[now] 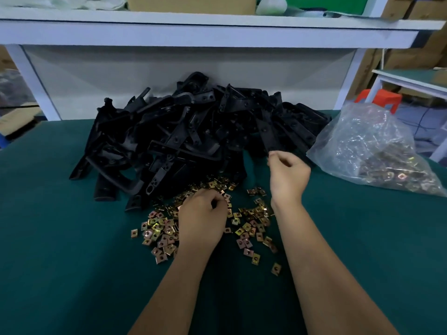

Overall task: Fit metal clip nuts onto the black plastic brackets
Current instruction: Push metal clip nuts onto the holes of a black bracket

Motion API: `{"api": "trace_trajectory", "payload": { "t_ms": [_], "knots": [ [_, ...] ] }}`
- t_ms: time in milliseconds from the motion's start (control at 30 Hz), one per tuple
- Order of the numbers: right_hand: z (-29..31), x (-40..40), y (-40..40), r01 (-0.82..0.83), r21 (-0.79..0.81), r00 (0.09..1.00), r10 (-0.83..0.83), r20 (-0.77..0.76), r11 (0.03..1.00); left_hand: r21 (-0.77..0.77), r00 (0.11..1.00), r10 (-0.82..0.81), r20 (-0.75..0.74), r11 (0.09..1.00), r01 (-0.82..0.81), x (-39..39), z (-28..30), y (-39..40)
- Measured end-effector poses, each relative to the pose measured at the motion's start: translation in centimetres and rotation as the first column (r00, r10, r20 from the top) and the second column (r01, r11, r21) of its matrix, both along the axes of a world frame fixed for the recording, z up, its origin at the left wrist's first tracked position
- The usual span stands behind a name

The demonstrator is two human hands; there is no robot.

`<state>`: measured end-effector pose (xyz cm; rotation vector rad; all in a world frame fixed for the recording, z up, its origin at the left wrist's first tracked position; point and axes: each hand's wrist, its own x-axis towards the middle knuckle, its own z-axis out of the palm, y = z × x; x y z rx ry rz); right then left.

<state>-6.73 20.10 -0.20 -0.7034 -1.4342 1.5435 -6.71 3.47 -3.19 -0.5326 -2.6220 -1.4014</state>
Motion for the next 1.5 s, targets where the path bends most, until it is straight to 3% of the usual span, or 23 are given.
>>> {"api": "trace_trajectory", "payload": {
  "t_ms": [200,300,367,433,500,633,733,900,1000,1067,1100,1167,1233,1267,1333,1400,1500],
  "knots": [
    [0.1,3.8,-2.4,-0.13,0.072,0.991,0.132,-0.017,0.989,0.039,0.999,0.001,0.053,0.999,-0.003,0.3,0.4,-0.1],
    [-0.5,5.2,-4.0,-0.233,0.121,0.972,0.234,0.007,0.965,0.301,0.993,-0.027,0.118,0.954,-0.009,0.5,0.8,-0.6],
    [-0.9,6.0,-4.5,-0.269,0.172,0.963,0.269,0.023,0.948,0.533,0.983,-0.116,0.145,0.846,0.021,0.9,1.2,-1.3],
    [-1.0,6.4,-4.9,-0.289,0.24,0.957,0.285,0.052,0.927,0.74,0.951,-0.261,0.164,0.67,0.057,1.2,1.6,-2.0],
    [-1.0,6.5,-5.2,-0.298,0.29,0.954,0.287,0.082,0.91,0.853,0.919,-0.358,0.164,0.519,0.05,1.3,2.0,-2.5],
    [-0.6,6.6,-5.3,-0.273,0.448,0.962,0.241,0.13,0.851,0.871,0.893,-0.409,0.188,0.49,0.041,1.8,2.7,-3.3],
    [-0.8,6.6,-4.8,-0.192,0.588,0.975,0.085,0.204,0.785,0.92,0.8,-0.565,0.201,0.39,0.045,1.2,2.7,-4.4],
    [-1.1,6.9,-3.5,-0.082,0.56,0.984,-0.024,0.179,0.825,0.911,0.595,-0.765,0.247,0.392,0.126,1.4,2.5,-5.0],
    [-1.1,6.7,-3.3,-0.025,0.446,0.989,-0.044,0.143,0.895,0.929,0.484,-0.85,0.206,0.326,0.176,1.6,2.6,-5.0],
    [-1.1,6.6,-3.4,0.002,0.366,0.997,-0.028,0.066,0.931,0.955,0.433,-0.878,0.202,0.275,0.113,1.7,2.7,-4.9],
    [-1.1,6.6,-3.5,0.014,0.361,1.0,-0.023,0.021,0.933,0.956,0.429,-0.865,0.259,0.294,0.015,1.6,2.7,-4.7],
    [-1.0,6.7,-3.7,0.03,0.42,0.999,-0.013,-0.044,0.907,0.89,0.461,-0.772,0.438,0.445,-0.1,1.3,2.4,-4.4],
    [-1.1,6.8,-4.0,0.027,0.499,0.998,0.004,-0.061,0.866,0.799,0.432,-0.721,0.542,0.602,0.003,1.1,2.4,-4.4],
    [-1.2,6.8,-4.1,0.021,0.541,0.999,0.009,-0.052,0.841,0.776,0.407,-0.729,0.55,0.627,0.075,1.1,2.4,-4.5],
    [-1.4,6.6,-4.4,0.003,0.598,1.0,0.005,-0.012,0.801,0.764,0.399,-0.746,0.534,0.627,0.149,1.3,2.3,-4.7],
    [-1.4,6.5,-4.5,-0.042,0.592,0.998,0.008,0.059,0.805,0.77,0.471,-0.737,0.485,0.615,0.171,1.3,2.1,-4.9],
    [-1.4,6.5,-4.2,-0.111,0.522,0.984,0.018,0.179,0.846,0.847,0.578,-0.694,0.43,0.532,0.007,1.0,2.1,-4.9]
  ]
}}
